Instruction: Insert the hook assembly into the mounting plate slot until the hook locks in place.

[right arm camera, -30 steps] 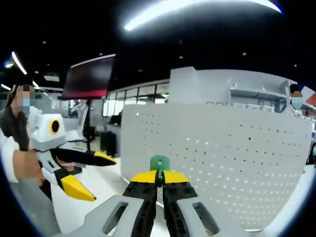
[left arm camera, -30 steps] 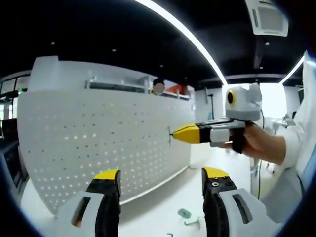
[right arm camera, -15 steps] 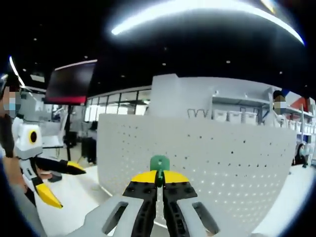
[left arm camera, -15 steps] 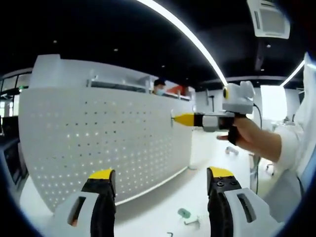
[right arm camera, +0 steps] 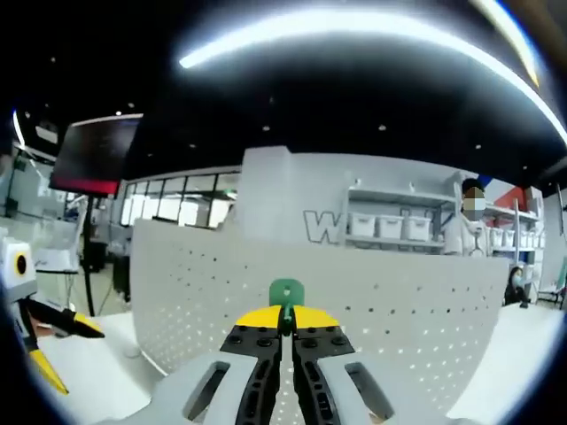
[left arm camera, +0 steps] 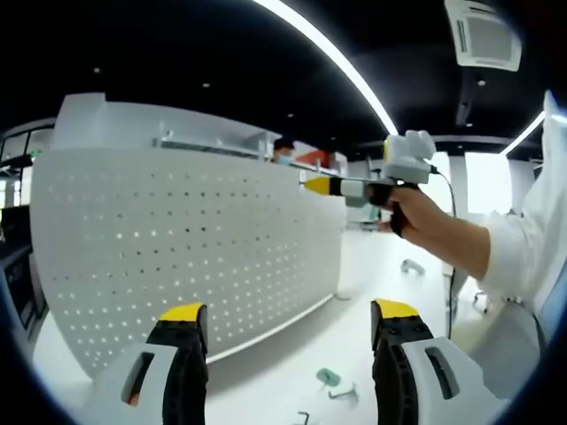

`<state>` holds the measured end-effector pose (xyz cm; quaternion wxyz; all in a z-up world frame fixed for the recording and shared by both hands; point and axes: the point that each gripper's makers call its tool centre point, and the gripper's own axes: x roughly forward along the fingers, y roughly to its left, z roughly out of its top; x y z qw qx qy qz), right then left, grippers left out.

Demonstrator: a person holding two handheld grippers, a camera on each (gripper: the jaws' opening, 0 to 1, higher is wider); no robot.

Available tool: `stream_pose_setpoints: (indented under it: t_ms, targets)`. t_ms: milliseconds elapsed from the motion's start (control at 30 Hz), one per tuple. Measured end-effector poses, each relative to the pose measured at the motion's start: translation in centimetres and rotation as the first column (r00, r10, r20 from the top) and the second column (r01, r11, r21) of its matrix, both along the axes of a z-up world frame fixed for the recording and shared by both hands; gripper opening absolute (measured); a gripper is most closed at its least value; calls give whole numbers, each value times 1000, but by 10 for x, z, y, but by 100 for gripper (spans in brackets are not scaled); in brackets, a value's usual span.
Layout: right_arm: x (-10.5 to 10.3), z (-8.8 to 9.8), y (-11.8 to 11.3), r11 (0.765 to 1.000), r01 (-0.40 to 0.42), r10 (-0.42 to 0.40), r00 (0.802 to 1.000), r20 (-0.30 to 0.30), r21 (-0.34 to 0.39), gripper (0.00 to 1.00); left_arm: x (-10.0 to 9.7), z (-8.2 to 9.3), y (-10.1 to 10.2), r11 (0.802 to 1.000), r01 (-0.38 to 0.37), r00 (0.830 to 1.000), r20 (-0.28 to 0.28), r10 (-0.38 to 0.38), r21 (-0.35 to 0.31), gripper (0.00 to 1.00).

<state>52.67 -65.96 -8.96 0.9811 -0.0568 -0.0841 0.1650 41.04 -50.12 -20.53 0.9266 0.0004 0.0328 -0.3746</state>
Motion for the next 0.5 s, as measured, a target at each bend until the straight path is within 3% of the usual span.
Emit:
stream_pose_setpoints:
  t_ms: [500]
  targets:
    - [33,-1,8,999,54,-54,999,-1,-3,1,3,0,11,1000,-11,1000,-7,11,-20,74]
